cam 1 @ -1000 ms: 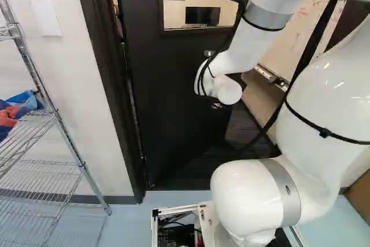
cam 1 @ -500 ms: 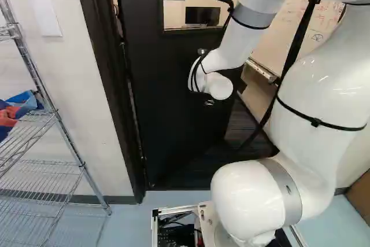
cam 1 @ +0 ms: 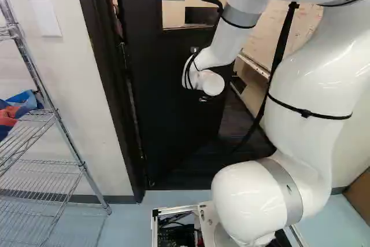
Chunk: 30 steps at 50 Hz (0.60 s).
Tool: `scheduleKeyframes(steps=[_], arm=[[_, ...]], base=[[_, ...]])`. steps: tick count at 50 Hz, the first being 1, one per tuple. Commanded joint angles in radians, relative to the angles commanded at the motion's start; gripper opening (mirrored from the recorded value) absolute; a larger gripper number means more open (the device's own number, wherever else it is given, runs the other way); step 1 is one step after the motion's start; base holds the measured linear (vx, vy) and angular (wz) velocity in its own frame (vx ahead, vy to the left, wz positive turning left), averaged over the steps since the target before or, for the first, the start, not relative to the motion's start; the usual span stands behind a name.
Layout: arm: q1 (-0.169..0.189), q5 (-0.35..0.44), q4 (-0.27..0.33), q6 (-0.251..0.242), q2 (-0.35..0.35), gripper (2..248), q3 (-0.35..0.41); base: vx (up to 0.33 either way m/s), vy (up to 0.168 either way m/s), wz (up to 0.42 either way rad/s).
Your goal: Open the door and move inside
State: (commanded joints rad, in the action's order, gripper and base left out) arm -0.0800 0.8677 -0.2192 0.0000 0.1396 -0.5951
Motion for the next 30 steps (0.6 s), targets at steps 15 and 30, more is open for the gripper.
scheduleKeyframes(steps=[15, 30], arm=[[-0.03, 0.0, 0.0, 0.0, 0.048, 247, -0.053], [-0.057, 0.0, 0.0, 0.0, 0.096, 247, -0.108]], base=[[0.0, 0.0, 0.0], [0.0, 0.0, 0.0]])
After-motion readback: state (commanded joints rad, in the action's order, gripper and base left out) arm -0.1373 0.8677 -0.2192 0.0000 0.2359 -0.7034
